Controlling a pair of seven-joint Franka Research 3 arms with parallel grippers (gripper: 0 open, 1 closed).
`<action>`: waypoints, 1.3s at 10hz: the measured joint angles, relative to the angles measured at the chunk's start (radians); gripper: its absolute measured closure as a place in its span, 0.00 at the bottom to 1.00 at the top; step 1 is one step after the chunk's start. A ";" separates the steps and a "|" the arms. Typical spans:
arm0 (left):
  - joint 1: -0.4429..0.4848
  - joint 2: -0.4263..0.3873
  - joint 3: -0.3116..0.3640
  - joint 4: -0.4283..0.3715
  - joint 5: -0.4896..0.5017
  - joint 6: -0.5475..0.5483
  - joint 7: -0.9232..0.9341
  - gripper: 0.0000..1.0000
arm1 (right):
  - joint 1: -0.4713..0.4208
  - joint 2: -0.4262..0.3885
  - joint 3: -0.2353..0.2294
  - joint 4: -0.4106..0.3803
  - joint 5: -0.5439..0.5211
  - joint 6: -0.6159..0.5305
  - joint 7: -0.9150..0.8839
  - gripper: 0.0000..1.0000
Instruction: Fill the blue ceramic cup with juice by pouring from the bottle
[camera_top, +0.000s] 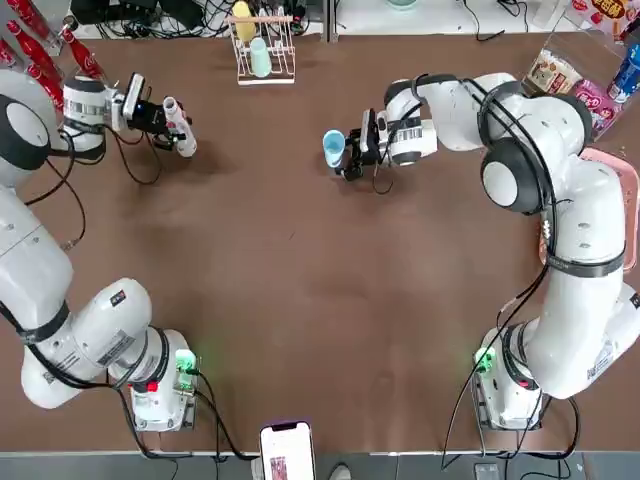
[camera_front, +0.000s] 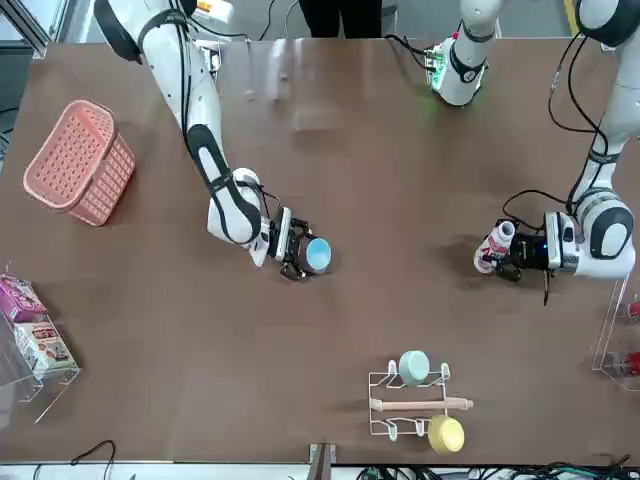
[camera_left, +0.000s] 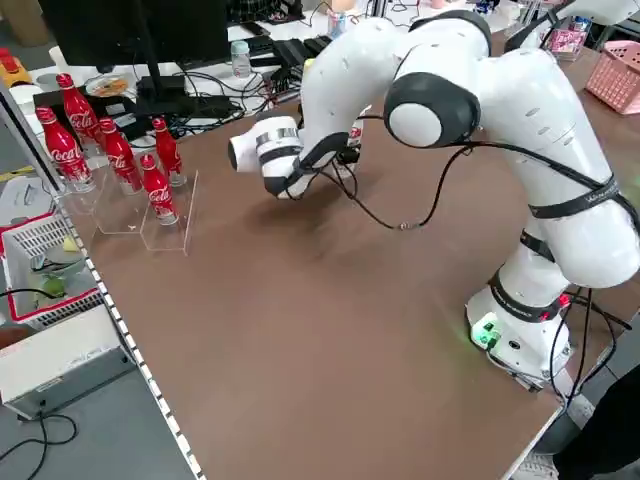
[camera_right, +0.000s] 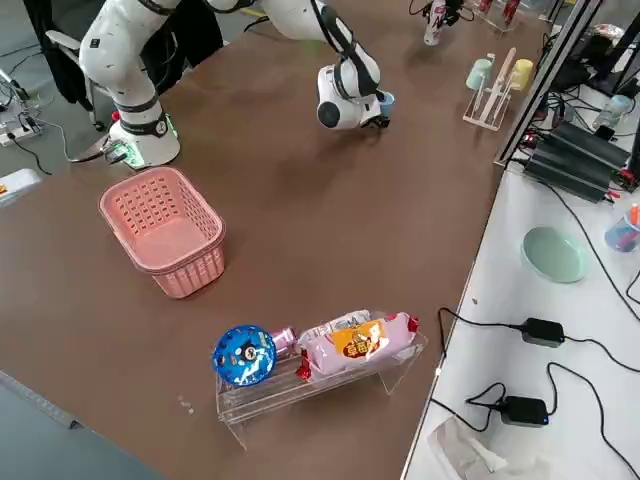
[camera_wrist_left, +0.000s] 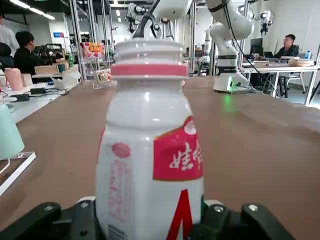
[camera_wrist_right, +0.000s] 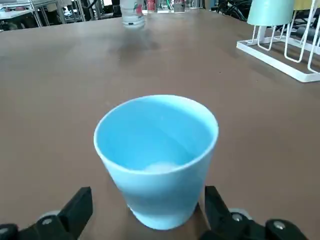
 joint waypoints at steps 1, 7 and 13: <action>-0.009 -0.009 -0.019 -0.002 0.000 0.034 -0.011 0.51 | 0.001 0.000 0.002 0.001 0.000 0.000 0.000 0.03; -0.150 -0.019 -0.055 -0.014 -0.161 0.156 -0.067 0.53 | 0.001 0.000 0.002 0.003 0.001 0.000 0.000 0.27; -0.322 -0.089 -0.060 -0.050 -0.269 0.397 -0.148 0.54 | -0.001 0.000 0.000 0.004 0.007 0.003 0.000 0.27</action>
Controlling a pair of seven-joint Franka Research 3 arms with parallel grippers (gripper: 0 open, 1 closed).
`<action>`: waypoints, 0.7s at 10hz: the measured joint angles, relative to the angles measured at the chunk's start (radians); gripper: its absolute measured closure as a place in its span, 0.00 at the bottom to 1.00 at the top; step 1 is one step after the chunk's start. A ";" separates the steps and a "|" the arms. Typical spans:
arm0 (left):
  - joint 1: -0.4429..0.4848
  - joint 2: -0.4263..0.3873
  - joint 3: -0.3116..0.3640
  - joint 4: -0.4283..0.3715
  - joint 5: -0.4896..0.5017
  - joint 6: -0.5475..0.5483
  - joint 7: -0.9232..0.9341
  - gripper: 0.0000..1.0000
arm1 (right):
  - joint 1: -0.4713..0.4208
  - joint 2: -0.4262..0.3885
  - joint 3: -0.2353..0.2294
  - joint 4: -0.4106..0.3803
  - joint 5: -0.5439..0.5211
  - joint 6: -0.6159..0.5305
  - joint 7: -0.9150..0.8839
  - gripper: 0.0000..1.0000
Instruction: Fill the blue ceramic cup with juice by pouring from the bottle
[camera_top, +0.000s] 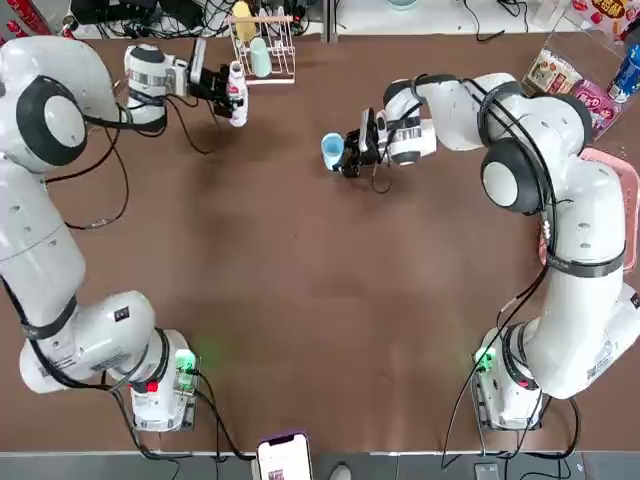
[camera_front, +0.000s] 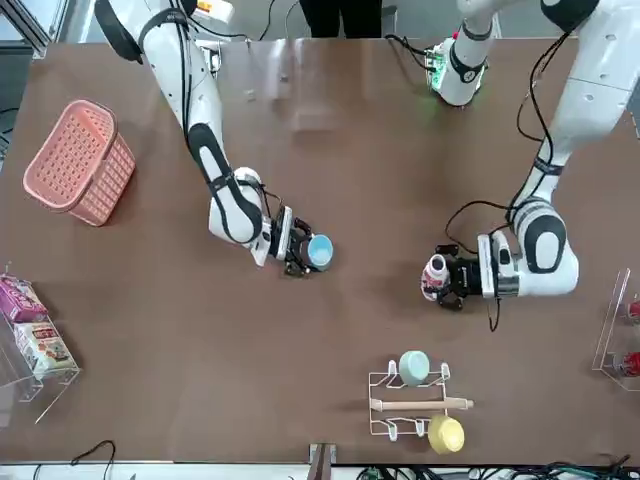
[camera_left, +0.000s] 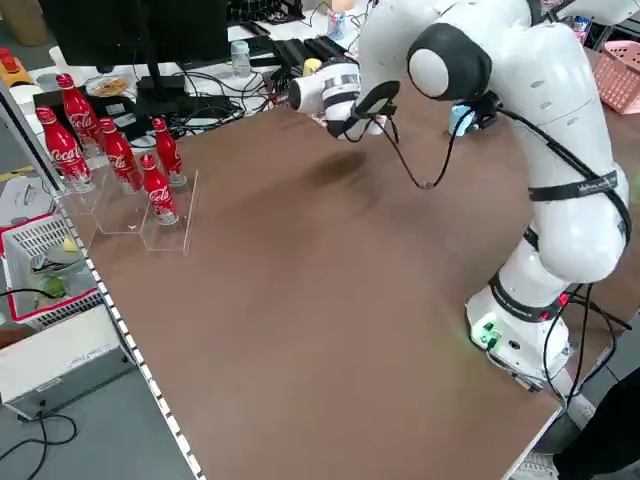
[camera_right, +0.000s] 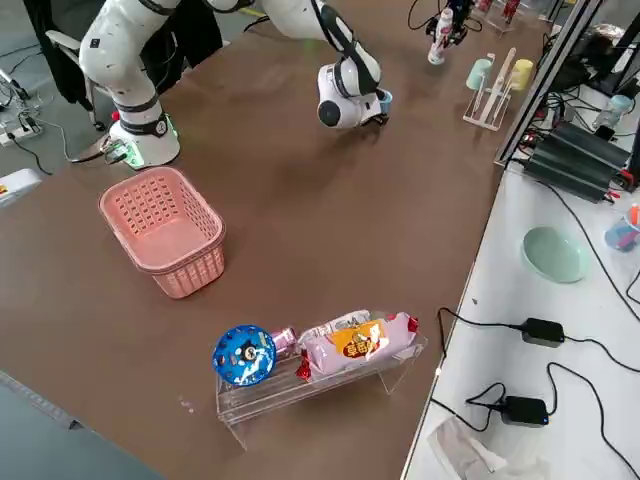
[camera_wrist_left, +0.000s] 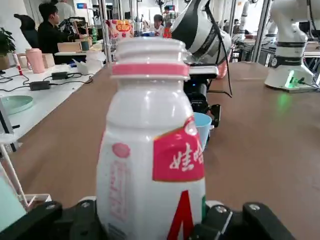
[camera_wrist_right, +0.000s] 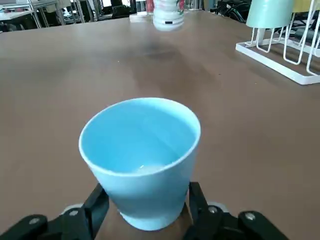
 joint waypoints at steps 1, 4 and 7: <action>-0.032 -0.007 0.000 -0.004 -0.022 0.046 -0.007 0.56 | 0.000 0.000 0.000 0.000 0.004 0.002 0.000 0.27; -0.123 -0.020 -0.001 -0.006 -0.058 0.145 -0.081 0.56 | -0.001 0.000 -0.001 0.000 0.007 0.009 0.000 0.27; -0.199 -0.033 -0.002 -0.011 -0.084 0.244 -0.095 0.56 | -0.004 0.000 -0.002 0.000 0.008 0.013 0.000 0.27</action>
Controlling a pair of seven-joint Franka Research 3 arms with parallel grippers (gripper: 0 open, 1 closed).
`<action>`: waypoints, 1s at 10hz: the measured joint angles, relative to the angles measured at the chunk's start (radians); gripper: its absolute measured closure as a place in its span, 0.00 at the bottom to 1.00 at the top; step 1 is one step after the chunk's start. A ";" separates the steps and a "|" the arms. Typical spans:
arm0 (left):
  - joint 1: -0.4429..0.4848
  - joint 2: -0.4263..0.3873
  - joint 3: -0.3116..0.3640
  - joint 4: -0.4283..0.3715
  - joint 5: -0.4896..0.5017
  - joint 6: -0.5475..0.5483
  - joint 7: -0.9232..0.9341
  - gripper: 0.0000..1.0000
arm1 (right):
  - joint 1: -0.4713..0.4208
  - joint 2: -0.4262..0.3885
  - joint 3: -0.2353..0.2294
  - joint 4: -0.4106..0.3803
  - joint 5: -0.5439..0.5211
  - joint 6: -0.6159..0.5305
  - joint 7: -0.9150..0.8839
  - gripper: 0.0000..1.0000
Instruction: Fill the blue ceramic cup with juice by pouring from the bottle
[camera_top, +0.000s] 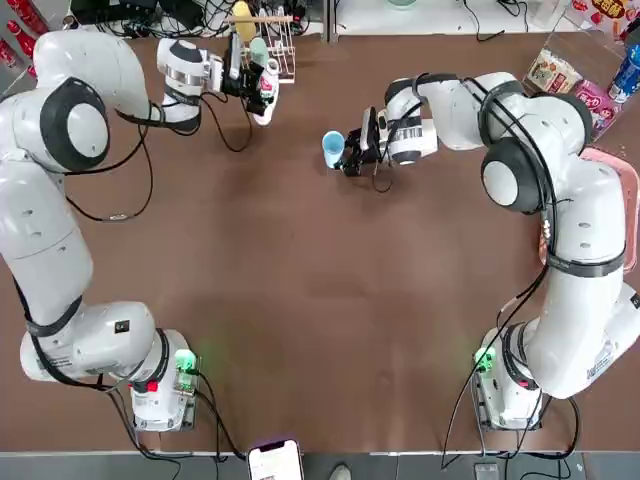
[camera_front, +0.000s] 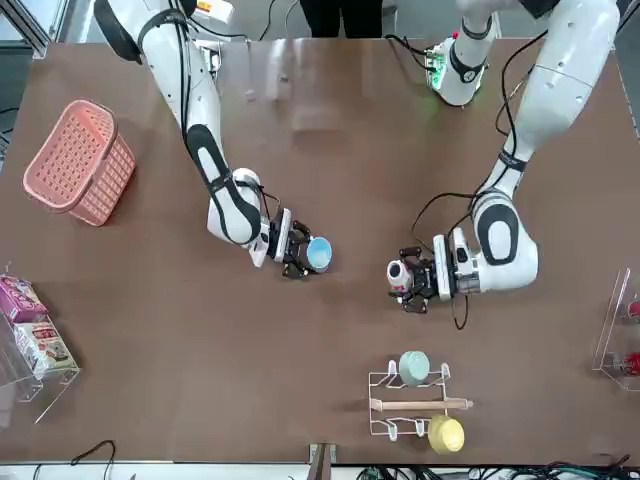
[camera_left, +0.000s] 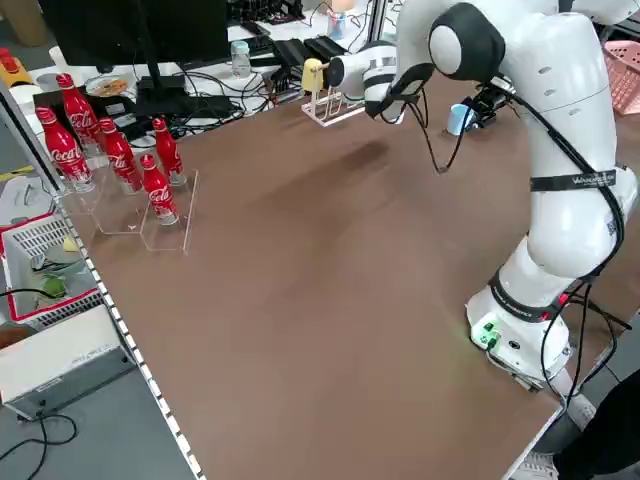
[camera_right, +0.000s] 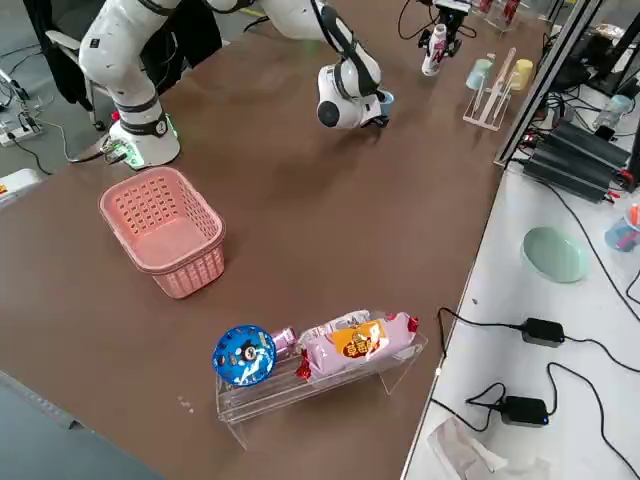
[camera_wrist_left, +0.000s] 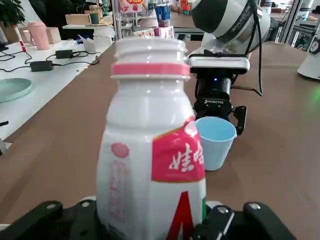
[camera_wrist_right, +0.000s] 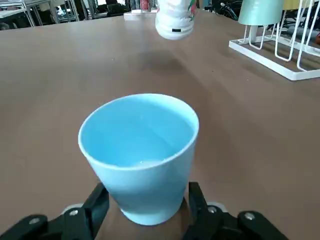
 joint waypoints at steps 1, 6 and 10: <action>-0.021 -0.007 0.000 -0.013 -0.015 0.026 -0.002 0.56 | 0.000 0.000 0.000 0.000 0.000 0.001 0.000 0.28; -0.074 -0.069 0.000 -0.112 -0.034 0.167 -0.002 0.55 | 0.000 0.000 0.001 0.000 0.006 0.001 0.000 0.33; -0.138 -0.071 0.001 -0.119 -0.037 0.261 -0.067 0.55 | 0.000 0.000 0.001 0.000 0.008 0.001 0.000 0.33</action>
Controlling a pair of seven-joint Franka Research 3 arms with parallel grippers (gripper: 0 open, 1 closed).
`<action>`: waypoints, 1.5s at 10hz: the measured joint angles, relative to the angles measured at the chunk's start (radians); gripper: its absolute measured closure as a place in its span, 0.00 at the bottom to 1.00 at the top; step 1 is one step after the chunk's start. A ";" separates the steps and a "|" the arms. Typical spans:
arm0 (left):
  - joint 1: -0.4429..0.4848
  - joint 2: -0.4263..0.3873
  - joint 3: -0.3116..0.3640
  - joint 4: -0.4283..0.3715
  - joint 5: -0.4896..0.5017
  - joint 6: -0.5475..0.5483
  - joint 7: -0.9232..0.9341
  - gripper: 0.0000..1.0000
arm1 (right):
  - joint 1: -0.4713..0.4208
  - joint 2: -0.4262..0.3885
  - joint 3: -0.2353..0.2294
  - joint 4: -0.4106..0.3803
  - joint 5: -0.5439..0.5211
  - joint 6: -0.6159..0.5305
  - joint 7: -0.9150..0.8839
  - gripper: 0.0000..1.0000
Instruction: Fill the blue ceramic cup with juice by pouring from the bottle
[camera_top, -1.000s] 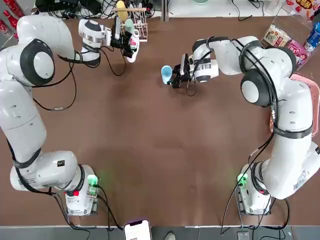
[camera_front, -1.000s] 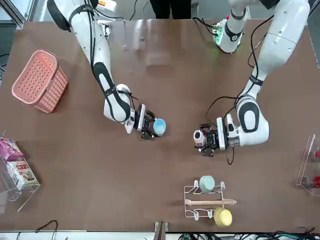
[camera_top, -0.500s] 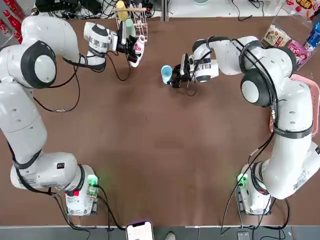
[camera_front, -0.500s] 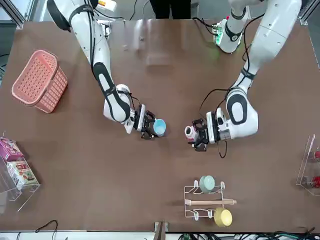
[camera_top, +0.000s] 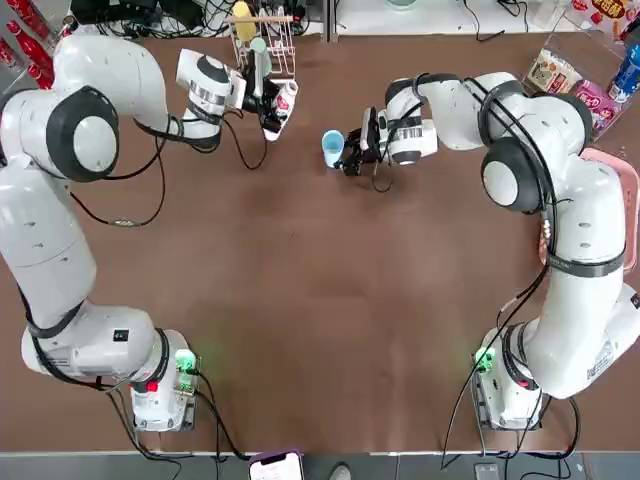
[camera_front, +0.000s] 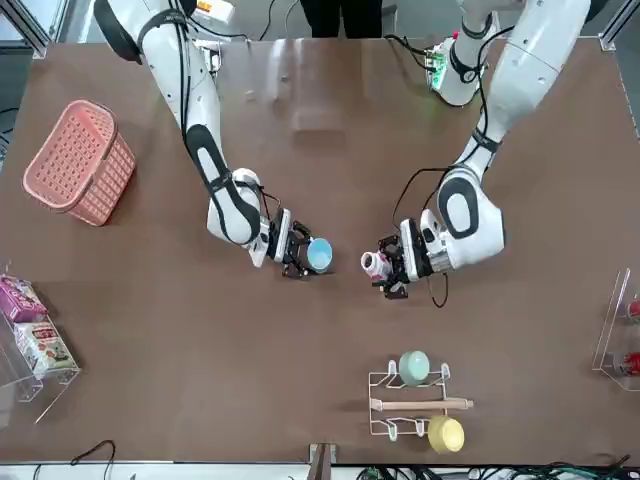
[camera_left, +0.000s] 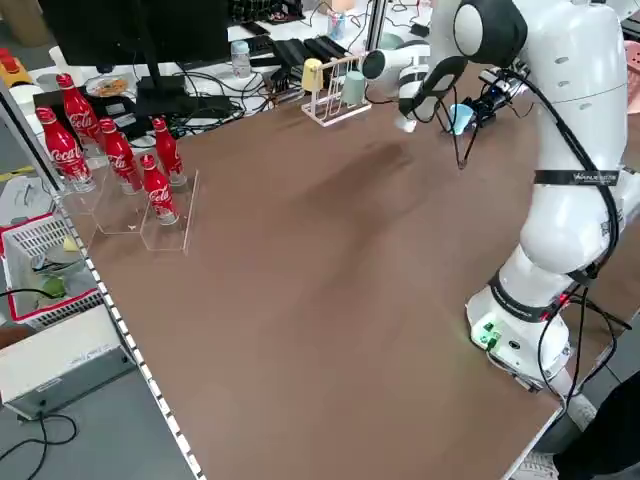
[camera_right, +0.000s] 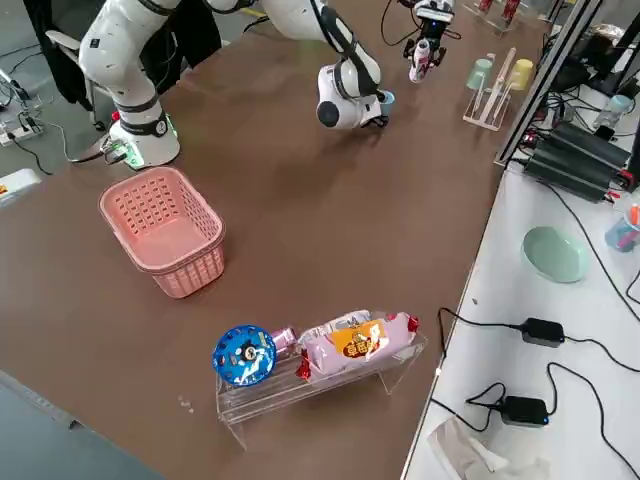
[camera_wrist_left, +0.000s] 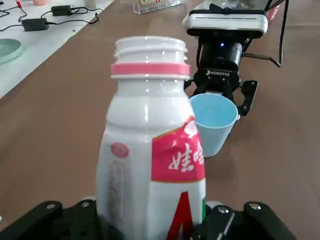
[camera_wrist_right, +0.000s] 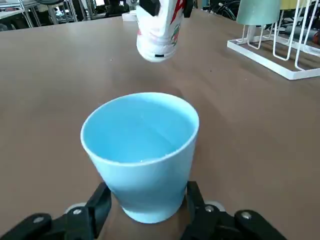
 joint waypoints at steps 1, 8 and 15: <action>-0.015 -0.002 0.001 0.000 0.000 0.004 -0.012 0.55 | 0.000 0.000 0.000 0.000 0.000 0.000 0.000 0.33; -0.063 -0.033 0.011 -0.013 0.000 0.064 -0.022 0.56 | 0.000 0.000 0.000 0.000 0.000 0.000 0.000 0.33; -0.216 -0.033 0.072 -0.018 0.000 0.197 -0.035 0.57 | 0.000 0.000 0.000 0.000 0.001 0.000 0.000 0.33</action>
